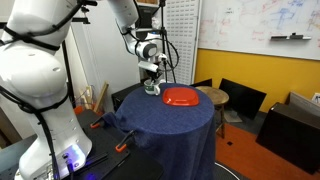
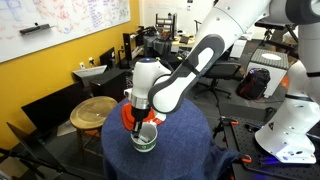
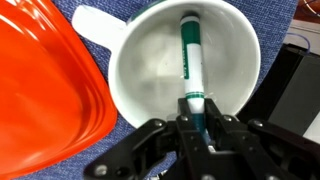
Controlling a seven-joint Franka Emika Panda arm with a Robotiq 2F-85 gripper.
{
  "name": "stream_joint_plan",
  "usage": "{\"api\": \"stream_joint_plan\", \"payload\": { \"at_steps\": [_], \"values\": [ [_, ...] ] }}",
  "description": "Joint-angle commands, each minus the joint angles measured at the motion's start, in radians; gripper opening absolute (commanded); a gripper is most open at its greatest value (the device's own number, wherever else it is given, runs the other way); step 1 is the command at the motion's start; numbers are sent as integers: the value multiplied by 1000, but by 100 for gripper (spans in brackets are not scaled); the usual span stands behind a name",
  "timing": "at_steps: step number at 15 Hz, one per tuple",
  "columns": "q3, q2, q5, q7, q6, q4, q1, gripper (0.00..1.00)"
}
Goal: Put the marker on the table
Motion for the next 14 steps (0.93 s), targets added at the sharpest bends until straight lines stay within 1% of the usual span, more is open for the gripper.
{"api": "stream_joint_plan", "payload": {
  "at_steps": [1, 6, 10, 14],
  "values": [
    [-43, -67, -44, 92, 14, -57, 43, 5],
    [-76, -135, -90, 173, 38, -121, 80, 5],
    [-93, -217, -114, 217, 69, -200, 97, 5],
    [-141, -309, -166, 320, 121, -289, 126, 5]
  ]
}}
